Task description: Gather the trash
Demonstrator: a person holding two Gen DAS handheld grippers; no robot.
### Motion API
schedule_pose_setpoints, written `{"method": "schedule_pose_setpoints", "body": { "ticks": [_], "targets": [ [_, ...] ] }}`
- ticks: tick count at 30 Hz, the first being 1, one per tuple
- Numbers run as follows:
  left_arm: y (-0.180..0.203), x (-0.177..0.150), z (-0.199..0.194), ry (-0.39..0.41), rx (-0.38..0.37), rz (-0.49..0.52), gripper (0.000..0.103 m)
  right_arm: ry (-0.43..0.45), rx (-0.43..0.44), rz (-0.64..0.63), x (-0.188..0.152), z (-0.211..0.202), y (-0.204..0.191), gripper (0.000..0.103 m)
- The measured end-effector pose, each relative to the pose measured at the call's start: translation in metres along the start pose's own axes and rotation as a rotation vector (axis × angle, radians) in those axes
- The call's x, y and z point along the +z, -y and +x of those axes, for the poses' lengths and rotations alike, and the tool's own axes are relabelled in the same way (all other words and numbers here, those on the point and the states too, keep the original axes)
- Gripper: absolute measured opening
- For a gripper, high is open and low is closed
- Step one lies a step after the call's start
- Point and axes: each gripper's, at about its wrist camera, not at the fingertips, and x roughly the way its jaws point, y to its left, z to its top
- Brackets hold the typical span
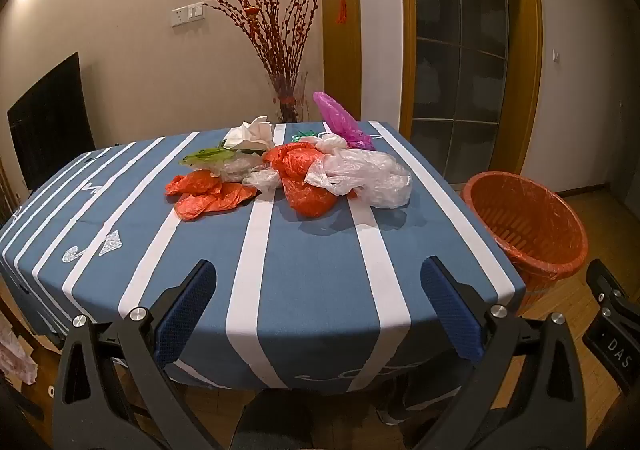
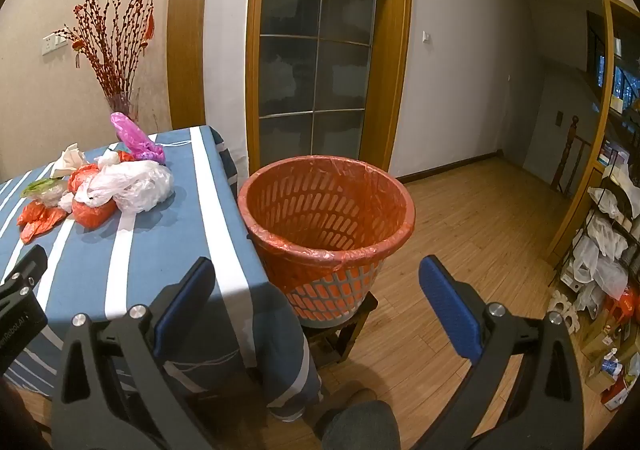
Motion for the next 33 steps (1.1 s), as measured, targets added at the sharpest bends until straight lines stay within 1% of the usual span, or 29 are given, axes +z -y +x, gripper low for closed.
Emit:
{"method": "schedule_pose_setpoints", "body": {
  "ticks": [33],
  "targets": [
    [-0.0001, 0.0000, 0.0004, -0.010, -0.002, -0.002, 0.101, -0.006, 0.000, -0.002, -0.0007, 0.0016, -0.0014, 0.099]
  ]
}}
